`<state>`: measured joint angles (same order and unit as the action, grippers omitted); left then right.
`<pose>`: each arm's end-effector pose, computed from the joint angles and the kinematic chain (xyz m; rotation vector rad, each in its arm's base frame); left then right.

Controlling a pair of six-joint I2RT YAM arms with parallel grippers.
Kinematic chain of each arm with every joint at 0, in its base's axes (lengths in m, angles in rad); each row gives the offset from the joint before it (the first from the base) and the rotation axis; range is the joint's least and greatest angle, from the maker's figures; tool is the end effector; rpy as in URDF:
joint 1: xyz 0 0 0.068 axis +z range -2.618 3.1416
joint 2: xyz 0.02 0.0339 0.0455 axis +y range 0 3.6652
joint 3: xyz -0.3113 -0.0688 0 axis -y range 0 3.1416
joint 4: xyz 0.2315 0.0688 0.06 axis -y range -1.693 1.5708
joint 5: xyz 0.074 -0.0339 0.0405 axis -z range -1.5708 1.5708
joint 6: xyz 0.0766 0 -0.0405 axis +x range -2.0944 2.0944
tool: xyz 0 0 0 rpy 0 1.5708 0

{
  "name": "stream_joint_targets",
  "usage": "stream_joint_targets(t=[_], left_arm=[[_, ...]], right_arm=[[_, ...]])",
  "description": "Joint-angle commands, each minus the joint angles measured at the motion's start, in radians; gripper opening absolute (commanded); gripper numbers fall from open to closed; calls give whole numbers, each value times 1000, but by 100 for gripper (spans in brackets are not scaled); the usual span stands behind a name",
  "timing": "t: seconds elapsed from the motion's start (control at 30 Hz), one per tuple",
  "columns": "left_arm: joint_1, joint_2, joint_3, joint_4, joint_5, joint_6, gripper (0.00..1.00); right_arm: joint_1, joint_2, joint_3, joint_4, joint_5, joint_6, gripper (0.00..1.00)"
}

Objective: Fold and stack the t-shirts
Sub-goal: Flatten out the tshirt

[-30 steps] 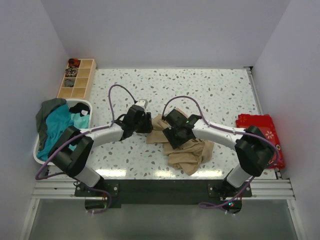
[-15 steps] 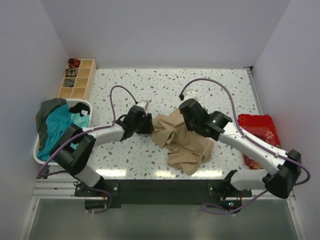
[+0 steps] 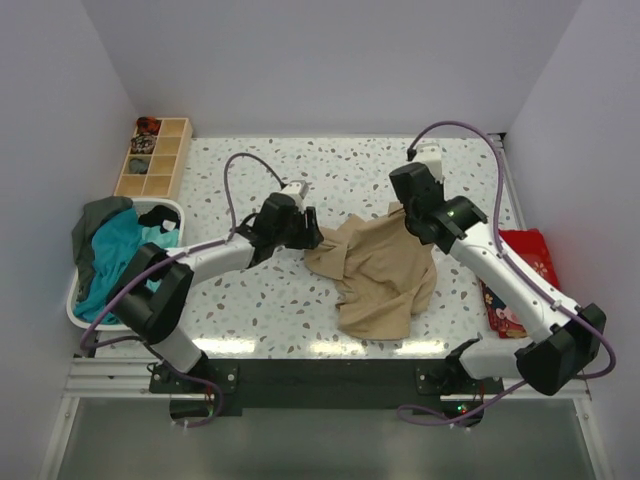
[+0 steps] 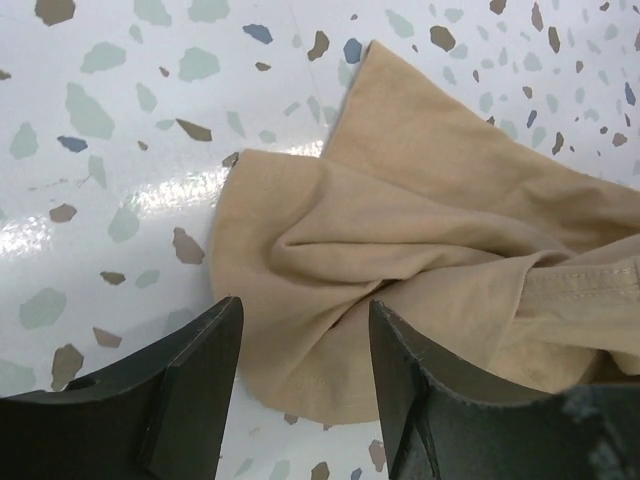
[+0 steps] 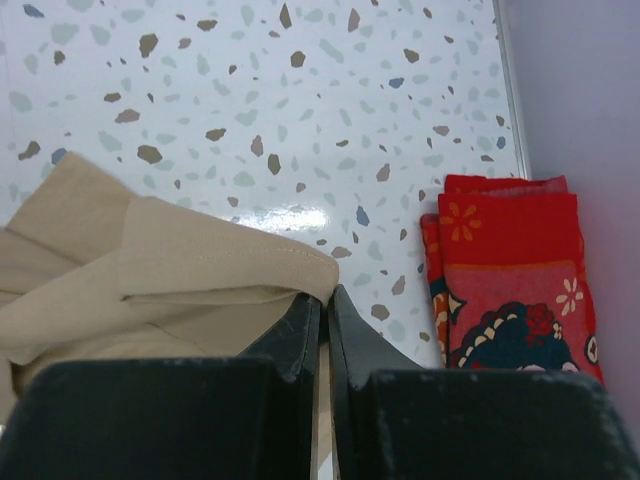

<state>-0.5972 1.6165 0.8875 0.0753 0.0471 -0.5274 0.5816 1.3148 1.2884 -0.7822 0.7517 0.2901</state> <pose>0.3009 -0.2090 0.2235 0.1073 2.3052 -0.6533 0.2493 0.1013 0.3745 0.0238 2.1541 -0.4012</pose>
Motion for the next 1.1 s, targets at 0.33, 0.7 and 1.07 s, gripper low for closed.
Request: stream_joint_targets(t=[0.33,0.7,1.07], left_arm=[[-107,103,-34,173,82,11,61],[-265,63,-56,258,-73,9,62],[-386,137,90,199,-371,63,64]], right_arm=[[-11,-49,68,38,37,-35,0],[-19,-46,39,41,-15,-25,2],[-17,-45,19,37,-57,-8,4]])
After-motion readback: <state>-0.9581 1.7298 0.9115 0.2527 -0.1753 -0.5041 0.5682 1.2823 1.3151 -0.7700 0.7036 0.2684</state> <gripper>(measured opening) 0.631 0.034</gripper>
